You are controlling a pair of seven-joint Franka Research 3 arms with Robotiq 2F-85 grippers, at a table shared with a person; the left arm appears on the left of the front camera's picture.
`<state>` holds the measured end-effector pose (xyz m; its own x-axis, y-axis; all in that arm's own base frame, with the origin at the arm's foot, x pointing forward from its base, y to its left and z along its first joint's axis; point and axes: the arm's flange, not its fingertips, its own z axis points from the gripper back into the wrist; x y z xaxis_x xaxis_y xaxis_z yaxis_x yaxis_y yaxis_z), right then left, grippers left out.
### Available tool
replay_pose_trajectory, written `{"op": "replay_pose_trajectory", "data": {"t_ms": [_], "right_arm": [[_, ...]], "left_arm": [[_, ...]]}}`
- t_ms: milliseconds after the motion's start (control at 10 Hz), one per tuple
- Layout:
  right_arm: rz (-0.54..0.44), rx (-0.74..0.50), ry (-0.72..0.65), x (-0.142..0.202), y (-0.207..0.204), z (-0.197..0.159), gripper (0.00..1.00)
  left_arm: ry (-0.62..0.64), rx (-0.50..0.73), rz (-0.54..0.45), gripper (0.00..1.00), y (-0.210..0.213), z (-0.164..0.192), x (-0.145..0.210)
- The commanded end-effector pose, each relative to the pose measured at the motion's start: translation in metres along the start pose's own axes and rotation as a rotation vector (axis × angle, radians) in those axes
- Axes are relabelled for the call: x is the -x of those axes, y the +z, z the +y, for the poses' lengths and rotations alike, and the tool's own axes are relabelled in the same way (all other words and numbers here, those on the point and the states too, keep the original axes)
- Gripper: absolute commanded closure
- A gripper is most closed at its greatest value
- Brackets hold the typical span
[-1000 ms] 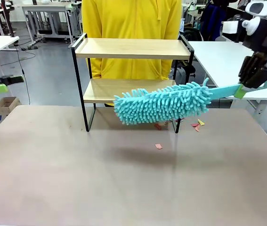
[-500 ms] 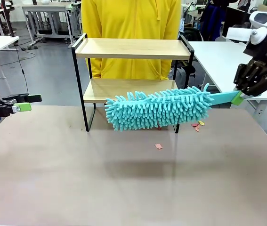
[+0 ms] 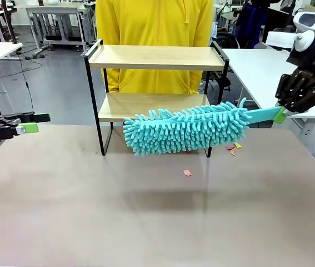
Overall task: Clean the shelf.
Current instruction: Hand the Duster back to the human.
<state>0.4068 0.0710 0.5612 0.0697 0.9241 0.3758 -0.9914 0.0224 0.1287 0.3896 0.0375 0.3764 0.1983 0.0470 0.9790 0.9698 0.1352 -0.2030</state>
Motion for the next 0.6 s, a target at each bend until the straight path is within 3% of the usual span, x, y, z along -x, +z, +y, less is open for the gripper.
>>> {"op": "replay_pose_trajectory", "data": {"t_ms": [0, 500], "right_arm": [[-0.141, 0.014, 0.09, 0.016, -0.013, -0.02, 0.87], [-0.141, 0.035, 0.165, 0.045, -0.039, -0.041, 0.87]], "left_arm": [[-0.076, -0.02, 0.047, 0.0, -0.05, -0.046, 0.004], [-0.121, -0.062, -0.024, 0.0, -0.101, -0.109, 0.022]]}}
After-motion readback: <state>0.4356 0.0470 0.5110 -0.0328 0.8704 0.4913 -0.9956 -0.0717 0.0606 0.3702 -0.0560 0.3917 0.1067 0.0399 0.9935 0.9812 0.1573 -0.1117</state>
